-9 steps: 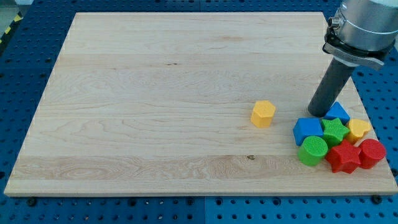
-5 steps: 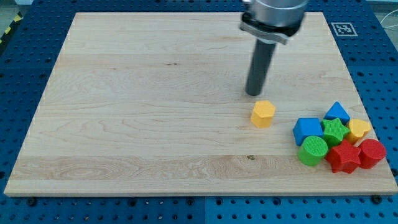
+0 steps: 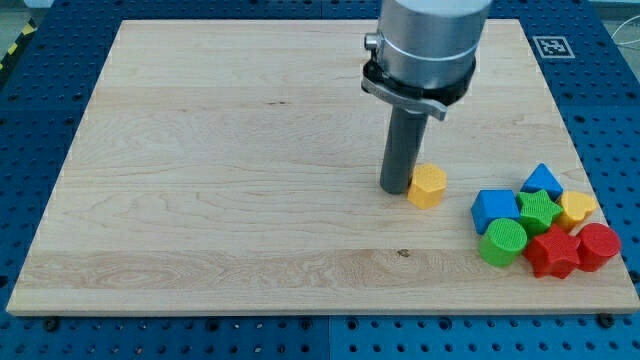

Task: Move the yellow hexagon to the group of blocks

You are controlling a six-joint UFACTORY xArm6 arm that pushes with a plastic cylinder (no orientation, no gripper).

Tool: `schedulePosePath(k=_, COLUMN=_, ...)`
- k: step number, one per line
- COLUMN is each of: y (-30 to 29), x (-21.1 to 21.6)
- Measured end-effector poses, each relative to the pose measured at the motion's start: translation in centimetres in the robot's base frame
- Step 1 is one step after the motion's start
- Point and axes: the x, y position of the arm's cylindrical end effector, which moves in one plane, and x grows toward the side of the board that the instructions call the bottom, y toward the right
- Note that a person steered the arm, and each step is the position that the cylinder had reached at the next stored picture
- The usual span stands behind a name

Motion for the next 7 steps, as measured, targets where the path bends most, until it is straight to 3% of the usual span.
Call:
schedulePosePath(k=2, y=3.7, x=1.0)
schedulePosePath(k=7, y=8.2, x=-2.2)
